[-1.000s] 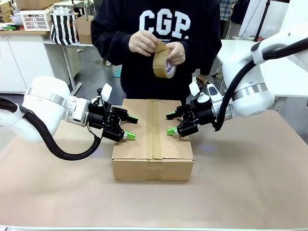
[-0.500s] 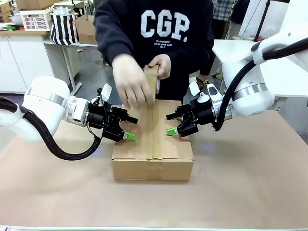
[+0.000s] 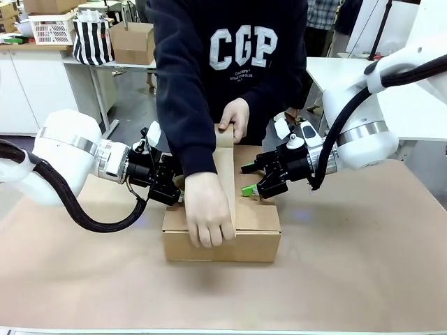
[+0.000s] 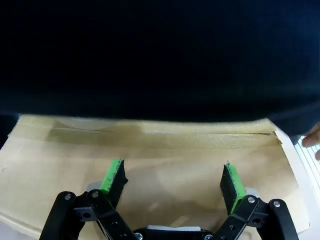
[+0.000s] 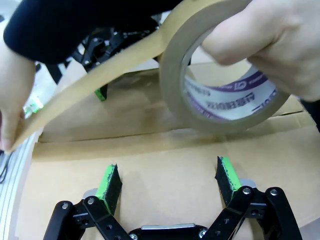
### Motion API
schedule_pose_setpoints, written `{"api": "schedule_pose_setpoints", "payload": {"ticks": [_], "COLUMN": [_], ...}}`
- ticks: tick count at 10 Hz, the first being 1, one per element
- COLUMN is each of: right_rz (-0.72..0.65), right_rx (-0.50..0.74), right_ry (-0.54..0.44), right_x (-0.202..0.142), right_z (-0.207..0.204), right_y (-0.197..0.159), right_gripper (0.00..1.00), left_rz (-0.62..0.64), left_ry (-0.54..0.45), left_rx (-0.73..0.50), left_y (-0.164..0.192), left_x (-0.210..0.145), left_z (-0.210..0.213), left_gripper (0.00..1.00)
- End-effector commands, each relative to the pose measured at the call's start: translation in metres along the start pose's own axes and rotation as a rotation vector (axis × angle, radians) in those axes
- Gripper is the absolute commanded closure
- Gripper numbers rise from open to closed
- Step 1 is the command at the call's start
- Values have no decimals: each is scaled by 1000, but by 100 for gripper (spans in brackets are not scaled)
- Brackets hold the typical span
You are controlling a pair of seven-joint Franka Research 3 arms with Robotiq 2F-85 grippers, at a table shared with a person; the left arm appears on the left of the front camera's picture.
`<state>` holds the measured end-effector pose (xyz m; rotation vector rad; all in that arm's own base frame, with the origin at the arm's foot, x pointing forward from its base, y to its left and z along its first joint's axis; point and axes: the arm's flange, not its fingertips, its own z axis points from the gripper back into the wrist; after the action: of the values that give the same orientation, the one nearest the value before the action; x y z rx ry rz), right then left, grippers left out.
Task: Pack the gift set into the box.
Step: Press and hold the closed box until the human finishes sealing it.
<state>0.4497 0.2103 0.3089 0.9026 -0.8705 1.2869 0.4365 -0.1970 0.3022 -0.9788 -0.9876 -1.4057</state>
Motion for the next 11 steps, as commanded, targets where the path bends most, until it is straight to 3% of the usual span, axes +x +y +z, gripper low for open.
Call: {"api": "schedule_pose_setpoints", "payload": {"ticks": [1,11], "right_rz": [2,2], "right_rx": [-2,-2], "right_ry": [3,3], "right_x": [-2,-2], "right_z": [0,0], "right_y": [0,0], "right_gripper": [0,0], "left_rz": [8,8], "left_ry": [-7,-7], "left_rx": [-5,-5], "left_y": [-1,-1], "left_x": [-2,-2], "left_z": [1,1], "left_gripper": [0,0]}}
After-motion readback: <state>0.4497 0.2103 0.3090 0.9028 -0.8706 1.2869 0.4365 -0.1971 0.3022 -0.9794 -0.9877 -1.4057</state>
